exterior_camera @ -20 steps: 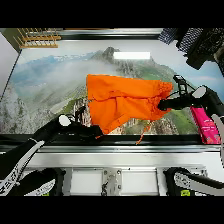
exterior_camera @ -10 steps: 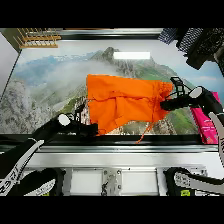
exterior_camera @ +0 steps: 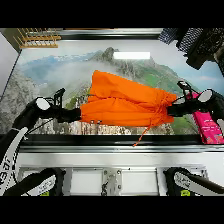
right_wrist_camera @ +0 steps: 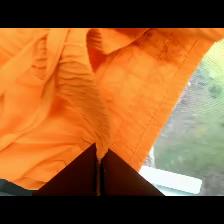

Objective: Fold the clothes and pants, and hang the long-sleeved shirts on hangers.

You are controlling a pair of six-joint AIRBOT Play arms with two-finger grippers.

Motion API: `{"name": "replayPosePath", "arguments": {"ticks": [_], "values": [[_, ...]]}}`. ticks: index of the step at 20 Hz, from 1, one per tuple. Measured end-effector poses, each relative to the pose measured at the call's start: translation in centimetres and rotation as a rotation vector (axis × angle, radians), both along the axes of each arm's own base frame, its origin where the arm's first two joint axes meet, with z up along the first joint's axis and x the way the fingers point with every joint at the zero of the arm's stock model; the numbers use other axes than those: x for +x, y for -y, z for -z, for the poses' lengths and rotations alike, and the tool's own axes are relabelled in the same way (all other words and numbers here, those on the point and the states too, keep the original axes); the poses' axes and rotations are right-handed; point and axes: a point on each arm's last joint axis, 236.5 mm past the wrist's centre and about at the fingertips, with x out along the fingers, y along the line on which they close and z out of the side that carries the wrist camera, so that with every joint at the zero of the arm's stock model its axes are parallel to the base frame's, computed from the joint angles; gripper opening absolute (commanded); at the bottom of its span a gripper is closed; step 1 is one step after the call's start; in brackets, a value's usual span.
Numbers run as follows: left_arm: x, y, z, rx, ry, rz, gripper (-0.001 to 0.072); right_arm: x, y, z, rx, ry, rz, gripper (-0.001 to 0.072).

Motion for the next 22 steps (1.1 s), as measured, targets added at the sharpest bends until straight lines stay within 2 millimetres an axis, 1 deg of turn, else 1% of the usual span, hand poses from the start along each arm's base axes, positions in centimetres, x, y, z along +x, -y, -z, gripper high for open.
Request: {"name": "replayPosePath", "arguments": {"ticks": [1,2,4,6,7,9,10,11,12,14,16,17,19,22], "values": [[0.1,-0.4,0.0,0.016,0.006,0.005,0.055,0.2,0.1,0.0,-0.002,0.008,0.008,0.0531],[0.4,-0.6,0.0,0.024,0.017,0.005,0.0554,0.4,0.0,-0.2,0.014,0.018,0.026,0.0594],[1.0,-0.9,-0.6,0.025,0.038,-0.001,0.0557,1.0,-0.4,-1.2,0.053,0.047,0.058,0.0593],[1.8,-2.3,-1.6,0.033,0.067,-0.035,0.0557,1.3,0.6,-2.6,0.061,0.082,0.104,0.0593],[1.8,-3.1,-2.0,0.033,0.072,-0.057,0.0558,1.1,1.3,-3.4,0.067,0.095,0.133,0.0593],[0.8,-4.6,-2.1,0.03,0.057,-0.112,0.0558,0.1,3.1,-4.5,0.074,0.115,0.211,0.0593],[-0.1,-5.2,-1.7,0.029,0.043,-0.141,0.0558,-0.5,4.0,-4.7,0.075,0.119,0.252,0.0593],[-1.2,-5.2,-1.1,0.016,0.02,-0.165,0.0558,-1.3,4.6,-4.8,0.081,0.118,0.288,0.0593],[-2.1,-5.0,-0.4,-0.001,0.004,-0.186,0.0559,-2.1,5.1,-4.6,0.086,0.113,0.319,0.0593],[-3.3,-4.2,1.0,-0.039,-0.007,-0.224,0.0559,-3.3,5.7,-4.0,0.093,0.099,0.362,0.0592],[-3.7,-2.8,2.3,-0.073,-0.003,-0.228,0.0559,-3.9,5.5,-3.6,0.114,0.088,0.385,0.0593],[-3.6,-2.3,2.9,-0.076,0.0,-0.224,0.0558,-4.1,5.3,-3.4,0.127,0.083,0.397,0.0593],[-2.9,-1.4,3.9,-0.079,0.005,-0.217,0.0559,-4.3,5.1,-3.3,0.144,0.081,0.407,0.0593],[-0.5,-0.8,4.8,-0.076,0.014,-0.21,0.0557,-4.3,4.9,-3.3,0.16,0.081,0.418,0.0593]]}}
